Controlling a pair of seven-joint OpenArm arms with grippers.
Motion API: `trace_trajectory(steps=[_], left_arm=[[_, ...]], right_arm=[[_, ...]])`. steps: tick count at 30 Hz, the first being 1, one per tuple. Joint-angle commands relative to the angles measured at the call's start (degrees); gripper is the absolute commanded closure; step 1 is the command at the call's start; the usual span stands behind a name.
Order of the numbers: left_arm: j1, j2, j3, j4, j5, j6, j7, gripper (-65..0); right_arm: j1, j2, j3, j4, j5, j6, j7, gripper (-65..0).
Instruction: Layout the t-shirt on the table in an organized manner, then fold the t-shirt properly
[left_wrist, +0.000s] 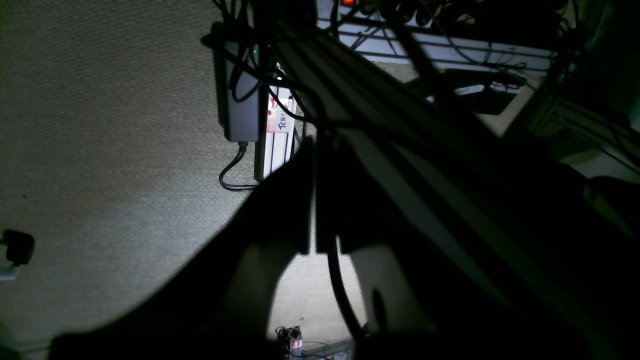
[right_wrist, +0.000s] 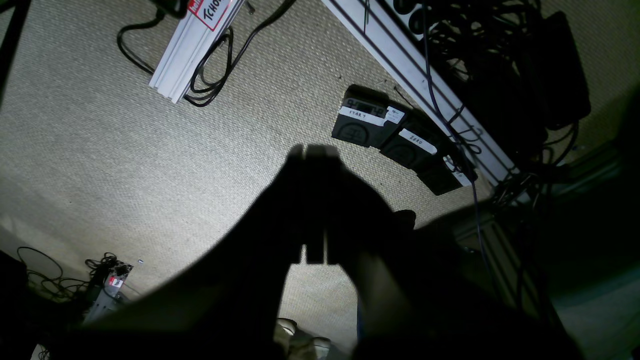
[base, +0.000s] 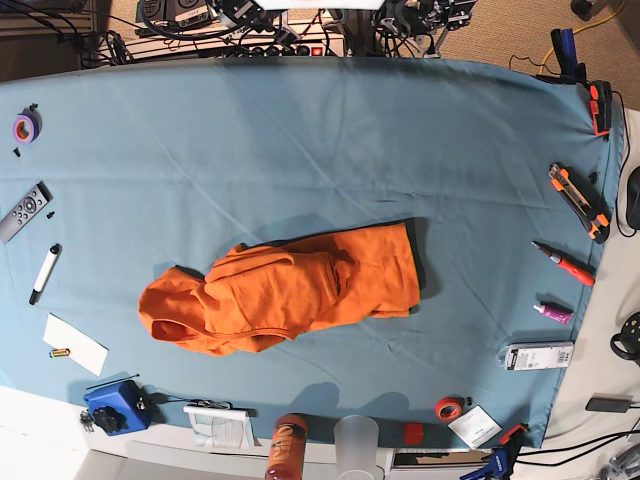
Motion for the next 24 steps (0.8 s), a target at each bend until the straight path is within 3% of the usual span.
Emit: trace_trajectory(steps=[1, 24], left_arm=[[0.2, 0.0, 0.2, 0.4, -0.3, -0.6, 0.0, 0.0], [0.4, -0.3, 0.2, 0.7, 0.3, -0.6, 0.0, 0.0]], right_arm=[[-0.2, 0.2, -0.1, 0.4, 0.3, 0.3, -0.2, 0.0], [-0.2, 0.2, -0.1, 0.5, 0.3, 0.3, -1.8, 0.0]])
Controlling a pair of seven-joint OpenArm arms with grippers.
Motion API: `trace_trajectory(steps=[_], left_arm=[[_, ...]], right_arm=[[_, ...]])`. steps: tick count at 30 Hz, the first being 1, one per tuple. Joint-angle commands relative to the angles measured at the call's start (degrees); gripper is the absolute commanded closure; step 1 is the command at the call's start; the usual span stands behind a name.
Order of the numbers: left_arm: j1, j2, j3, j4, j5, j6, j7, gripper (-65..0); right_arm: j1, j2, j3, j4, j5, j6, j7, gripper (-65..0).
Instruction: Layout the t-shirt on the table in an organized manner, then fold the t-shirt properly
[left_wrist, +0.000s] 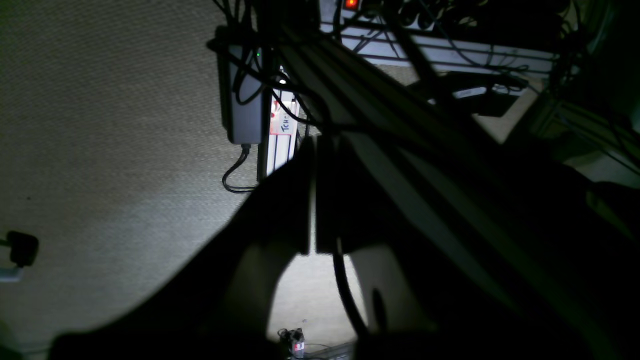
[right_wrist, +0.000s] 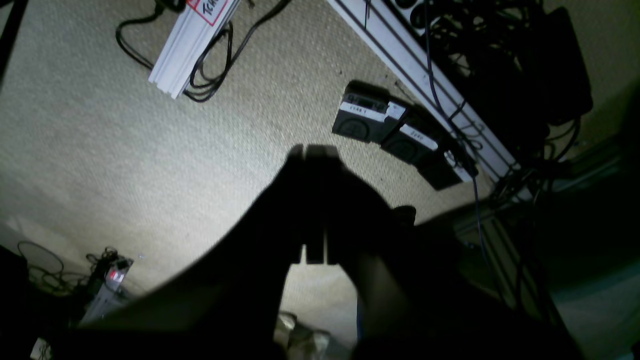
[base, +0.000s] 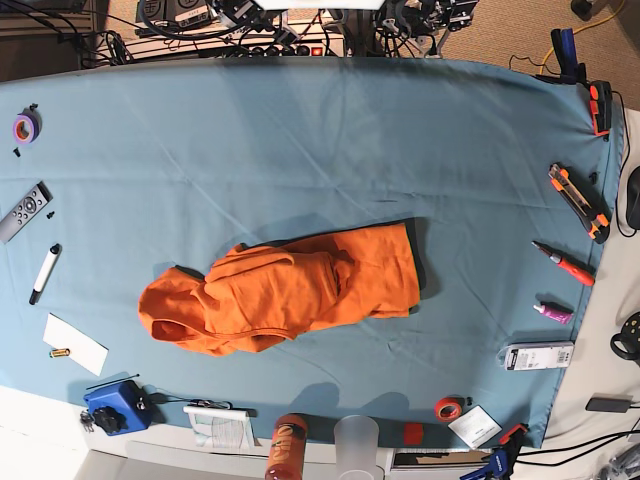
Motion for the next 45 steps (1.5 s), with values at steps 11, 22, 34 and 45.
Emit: trace_trajectory(steps=[11, 22, 34, 45], left_arm=[[10.6, -4.0, 0.2, 10.6, 6.0, -0.5, 0.0, 0.0], [24.4, -11.2, 0.2, 27.4, -0.9, -2.3, 4.0, 0.0], [40.0, -14.3, 0.1, 53.1, -12.1, -5.6, 18.9, 0.0], [50.9, -14.1, 0.1, 81.1, -15.9, -1.2, 35.1, 0.0]], right_arm=[[-3.5, 4.3, -0.1, 3.3, 0.4, 0.3, -2.9, 0.0], [-18.4, 16.8, -0.1, 29.0, 0.6, 0.1, -5.5, 0.0], [-29.4, 24.2, -0.1, 51.6, 2.4, -4.3, -21.3, 0.0], [-41.4, 25.6, -0.1, 70.1, -0.1, -10.5, -28.0, 0.0]])
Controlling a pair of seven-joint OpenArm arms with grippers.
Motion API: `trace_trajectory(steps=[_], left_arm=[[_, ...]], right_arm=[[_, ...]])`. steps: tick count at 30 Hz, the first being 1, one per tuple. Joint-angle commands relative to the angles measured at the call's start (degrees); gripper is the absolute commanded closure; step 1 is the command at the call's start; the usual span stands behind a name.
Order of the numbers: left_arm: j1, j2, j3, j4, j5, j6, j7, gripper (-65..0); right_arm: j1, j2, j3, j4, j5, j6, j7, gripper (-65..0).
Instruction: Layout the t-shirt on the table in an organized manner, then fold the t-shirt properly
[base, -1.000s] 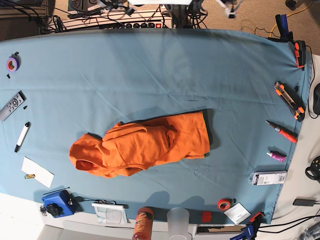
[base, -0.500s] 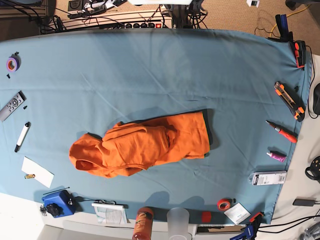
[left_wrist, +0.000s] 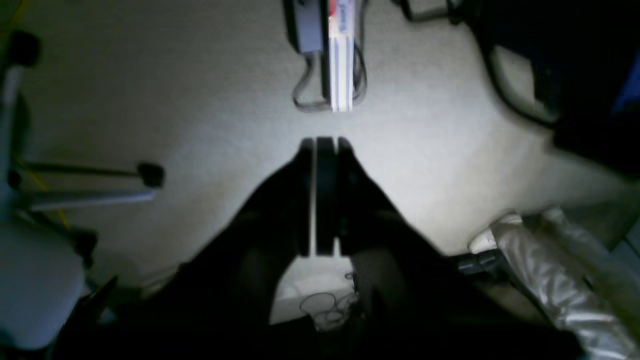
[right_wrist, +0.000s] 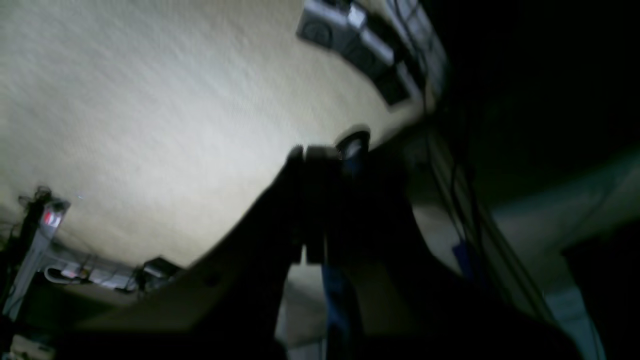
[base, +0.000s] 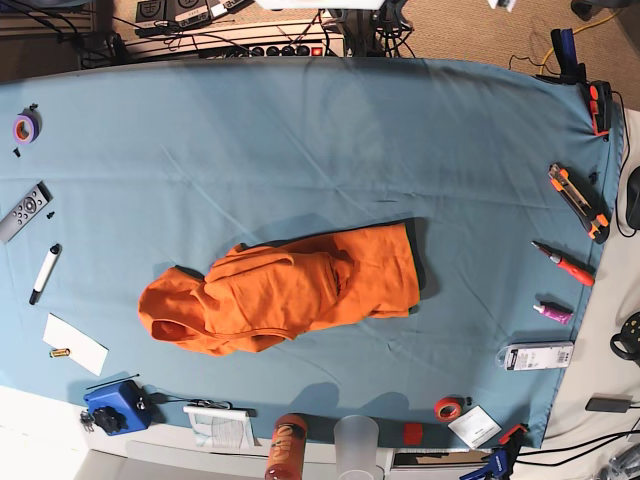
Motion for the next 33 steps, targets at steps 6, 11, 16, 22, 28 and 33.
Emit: trace_trajectory(steps=[6, 11, 16, 22, 28, 33], left_arm=[[6.0, -0.3, -0.2, 10.6, 1.2, 1.3, 2.2, 0.0], [7.3, -0.3, -0.2, 14.1, 3.6, 1.3, 3.1, 0.0], [7.3, -0.3, -0.2, 14.3, 3.6, 1.3, 3.2, 0.0], [6.9, -0.3, -0.2, 14.3, 3.6, 1.3, 2.2, 0.0], [5.2, -0.3, -0.2, 14.3, 3.7, 1.3, 1.9, 0.0], [4.3, -0.3, -0.2, 14.4, 3.6, 1.3, 1.5, 0.0]], right_arm=[[-3.8, 1.2, 0.1, 8.1, -8.0, -6.9, -3.8, 0.0], [-4.7, 1.2, 0.1, 13.2, -11.4, -8.8, -5.8, 0.0], [-4.9, 1.2, 0.1, 18.5, -18.4, -11.1, -9.9, 0.0], [-4.8, 1.2, 0.4, 26.1, -24.0, -14.6, -11.3, 0.0], [-4.8, 1.1, 7.1, 31.5, -23.6, -17.5, -13.9, 0.0], [-4.9, 0.7, 15.9, 32.2, -21.1, -19.7, -15.6, 0.0]])
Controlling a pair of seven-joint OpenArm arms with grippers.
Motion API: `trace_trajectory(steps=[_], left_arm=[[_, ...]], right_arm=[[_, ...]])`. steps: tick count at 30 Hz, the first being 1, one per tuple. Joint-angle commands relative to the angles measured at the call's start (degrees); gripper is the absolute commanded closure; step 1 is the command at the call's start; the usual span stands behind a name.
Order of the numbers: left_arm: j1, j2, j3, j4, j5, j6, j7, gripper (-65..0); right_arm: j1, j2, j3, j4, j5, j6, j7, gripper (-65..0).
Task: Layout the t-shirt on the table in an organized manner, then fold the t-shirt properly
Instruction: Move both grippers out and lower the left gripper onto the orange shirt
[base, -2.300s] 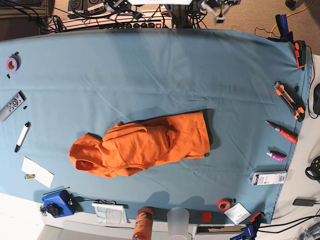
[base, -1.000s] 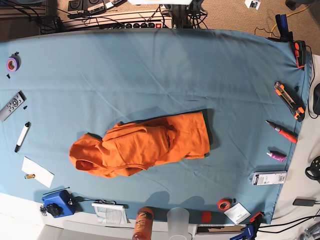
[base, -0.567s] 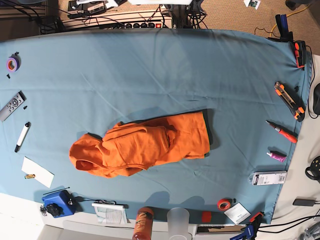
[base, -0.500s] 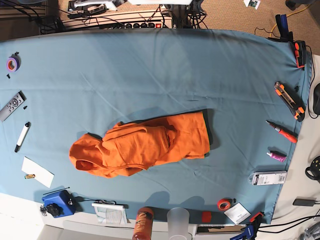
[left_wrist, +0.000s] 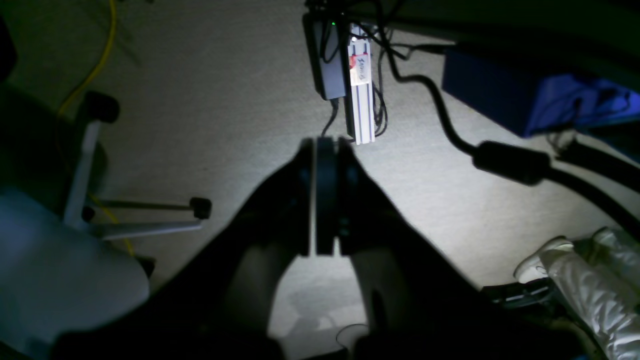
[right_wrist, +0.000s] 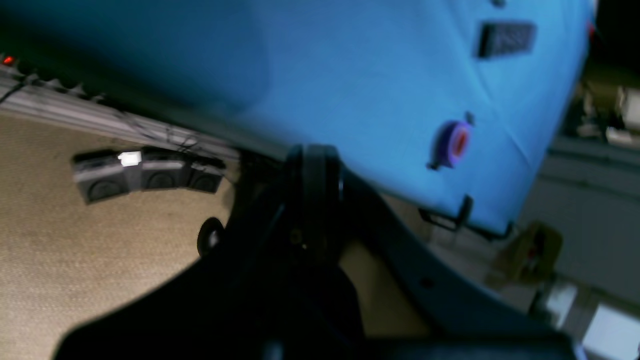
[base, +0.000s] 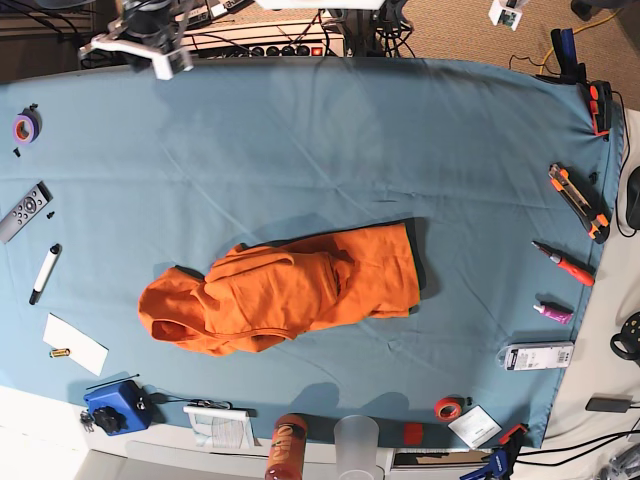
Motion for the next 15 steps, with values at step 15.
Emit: trace_trajectory(steps=[15], left_arm=[[-3.4, -0.3, -0.1, 0.8, 0.8, -0.2, -0.9, 0.0]], right_arm=[[2.0, -2.6, 13.7, 1.0, 22.5, 3.5, 10.3, 0.0]])
